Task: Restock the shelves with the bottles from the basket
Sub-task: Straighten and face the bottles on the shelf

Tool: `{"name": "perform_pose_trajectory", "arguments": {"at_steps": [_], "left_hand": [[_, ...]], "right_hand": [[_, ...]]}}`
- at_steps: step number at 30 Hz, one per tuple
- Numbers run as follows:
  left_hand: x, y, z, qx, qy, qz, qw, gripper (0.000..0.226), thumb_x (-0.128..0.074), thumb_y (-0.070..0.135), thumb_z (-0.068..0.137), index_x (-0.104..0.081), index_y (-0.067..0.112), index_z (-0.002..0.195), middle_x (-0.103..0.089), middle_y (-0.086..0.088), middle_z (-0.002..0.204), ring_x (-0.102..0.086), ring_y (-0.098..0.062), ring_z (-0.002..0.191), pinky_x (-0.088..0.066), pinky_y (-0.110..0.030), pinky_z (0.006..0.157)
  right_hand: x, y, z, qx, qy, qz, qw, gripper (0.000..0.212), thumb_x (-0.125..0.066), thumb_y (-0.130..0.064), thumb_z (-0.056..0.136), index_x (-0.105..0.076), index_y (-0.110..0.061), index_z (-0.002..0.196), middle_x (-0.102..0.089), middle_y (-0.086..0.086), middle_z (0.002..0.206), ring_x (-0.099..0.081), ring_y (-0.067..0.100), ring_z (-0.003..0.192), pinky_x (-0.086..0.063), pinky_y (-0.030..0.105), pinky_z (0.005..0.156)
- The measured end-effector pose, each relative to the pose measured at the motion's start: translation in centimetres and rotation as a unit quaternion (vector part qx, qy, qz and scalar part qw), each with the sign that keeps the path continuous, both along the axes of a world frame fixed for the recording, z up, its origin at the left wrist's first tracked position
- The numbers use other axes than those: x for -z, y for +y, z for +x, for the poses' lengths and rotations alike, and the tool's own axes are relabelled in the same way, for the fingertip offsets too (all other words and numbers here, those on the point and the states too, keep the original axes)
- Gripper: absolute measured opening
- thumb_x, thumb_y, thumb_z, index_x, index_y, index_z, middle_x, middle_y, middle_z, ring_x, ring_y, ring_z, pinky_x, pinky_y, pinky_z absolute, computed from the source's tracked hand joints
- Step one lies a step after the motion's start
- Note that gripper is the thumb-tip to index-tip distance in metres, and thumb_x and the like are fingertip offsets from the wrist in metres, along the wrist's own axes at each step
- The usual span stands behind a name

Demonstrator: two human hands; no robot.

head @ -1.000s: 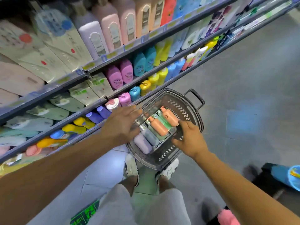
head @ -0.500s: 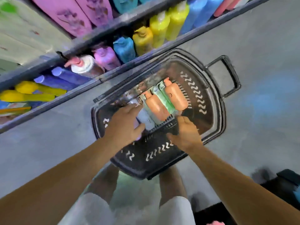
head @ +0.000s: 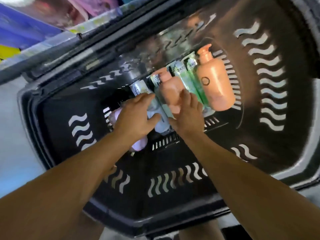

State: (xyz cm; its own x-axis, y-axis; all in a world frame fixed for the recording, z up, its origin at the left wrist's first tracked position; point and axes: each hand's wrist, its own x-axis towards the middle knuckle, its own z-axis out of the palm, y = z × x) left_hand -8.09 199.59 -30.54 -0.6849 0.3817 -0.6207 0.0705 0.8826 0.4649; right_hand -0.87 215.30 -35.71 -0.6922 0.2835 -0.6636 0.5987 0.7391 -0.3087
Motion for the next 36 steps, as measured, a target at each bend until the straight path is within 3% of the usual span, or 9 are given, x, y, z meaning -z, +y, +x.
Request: {"name": "perform_pose_trajectory", "arguments": {"at_steps": [6, 10, 15, 19, 23, 28, 31, 34, 36], "left_hand": [[1.7, -1.4, -0.3, -0.015, -0.002, 0.01, 1.0, 0.061, -0.072, 0.024, 0.086, -0.052, 0.008, 0.141, -0.055, -0.011, 0.139, -0.054, -0.032, 0.123, -0.043, -0.037, 0.101], [0.9, -1.8, -0.6, -0.039, -0.005, 0.013, 0.999, 0.062, -0.072, 0.027, 0.087, -0.05, 0.012, 0.143, -0.054, -0.009, 0.141, -0.054, -0.03, 0.123, -0.043, -0.034, 0.1], [-1.6, -0.7, -0.5, -0.119, -0.063, 0.069, 0.988, 0.069, -0.074, 0.033, 0.086, -0.045, 0.02, 0.147, -0.056, 0.0, 0.142, -0.054, -0.019, 0.125, -0.038, -0.022, 0.101], [-3.4, 0.9, -0.5, -0.253, -0.205, 0.179, 0.929, 0.087, -0.076, 0.04, 0.077, -0.032, 0.031, 0.152, -0.058, 0.006, 0.136, -0.06, -0.011, 0.118, -0.051, -0.034, 0.098], [-4.1, 2.0, 0.0, -0.321, -0.226, 0.23, 0.89, 0.092, -0.08, 0.03, 0.068, -0.033, 0.036, 0.147, -0.067, 0.009, 0.116, -0.069, -0.003, 0.098, -0.056, -0.02, 0.071], [-3.0, 2.6, 0.0, -0.332, -0.206, 0.218, 0.894, 0.094, -0.085, 0.025, 0.061, -0.039, 0.038, 0.143, -0.067, 0.003, 0.119, -0.068, -0.013, 0.105, -0.06, -0.037, 0.081], [-1.7, 2.7, -0.1, -0.339, -0.197, 0.201, 0.897, 0.095, -0.085, 0.025, 0.058, -0.041, 0.038, 0.141, -0.064, 0.002, 0.124, -0.066, -0.014, 0.108, -0.058, -0.043, 0.089], [-0.2, 2.8, -0.1, -0.348, -0.193, 0.188, 0.898, 0.095, -0.086, 0.025, 0.057, -0.042, 0.039, 0.14, -0.064, 0.002, 0.124, -0.066, -0.014, 0.107, -0.058, -0.043, 0.089], [0.6, 3.0, -0.1, -0.351, -0.19, 0.185, 0.898, 0.092, -0.086, 0.025, 0.057, -0.044, 0.041, 0.136, -0.065, 0.001, 0.123, -0.067, -0.014, 0.106, -0.058, -0.041, 0.087]], "right_hand": [[3.0, -1.1, -0.2, 0.006, -0.003, 0.091, 0.996, 0.107, -0.081, -0.037, 0.074, -0.013, -0.017, 0.155, -0.033, 0.011, 0.148, -0.039, 0.038, 0.123, -0.038, 0.051, 0.099], [1.4, 0.6, -1.1, 0.126, -0.014, -0.077, 0.989, 0.088, -0.081, -0.027, 0.066, -0.036, -0.022, 0.141, -0.055, 0.004, 0.125, -0.054, 0.031, 0.109, -0.049, 0.039, 0.088], [-5.3, 1.4, -0.6, 0.289, -0.013, -0.315, 0.904, 0.067, -0.084, -0.01, 0.065, -0.048, -0.034, 0.117, -0.064, -0.01, 0.105, -0.064, 0.008, 0.096, -0.051, 0.025, 0.076], [-9.1, 1.7, 0.4, 0.318, -0.016, -0.425, 0.847, 0.067, -0.08, -0.017, 0.064, -0.057, -0.028, 0.126, -0.071, 0.0, 0.111, -0.069, 0.016, 0.102, -0.055, 0.033, 0.084], [-10.2, 1.3, 1.2, 0.325, -0.028, -0.473, 0.818, 0.072, -0.081, -0.018, 0.067, -0.054, -0.026, 0.134, -0.069, 0.005, 0.119, -0.066, 0.023, 0.111, -0.051, 0.045, 0.097], [-9.3, 3.6, 0.1, 0.178, -0.074, -0.406, 0.893, 0.063, -0.077, -0.048, 0.073, -0.056, -0.034, 0.13, -0.064, -0.012, 0.123, -0.059, 0.005, 0.114, -0.046, 0.033, 0.099], [-7.0, 6.3, -0.9, 0.236, -0.005, -0.274, 0.932, 0.049, -0.076, -0.04, 0.079, -0.057, -0.029, 0.123, -0.06, -0.009, 0.123, -0.057, 0.009, 0.114, -0.048, 0.039, 0.102], [-3.7, 9.0, -2.4, 0.175, 0.113, -0.049, 0.977, 0.066, -0.079, -0.033, 0.076, -0.047, -0.02, 0.132, -0.047, -0.005, 0.126, -0.047, 0.01, 0.115, -0.043, 0.033, 0.101], [-1.1, 9.8, -3.2, 0.072, 0.108, 0.069, 0.989, 0.09, -0.081, -0.042, 0.071, -0.035, -0.012, 0.142, -0.043, 0.005, 0.136, -0.043, 0.02, 0.123, -0.039, 0.039, 0.106]]}}
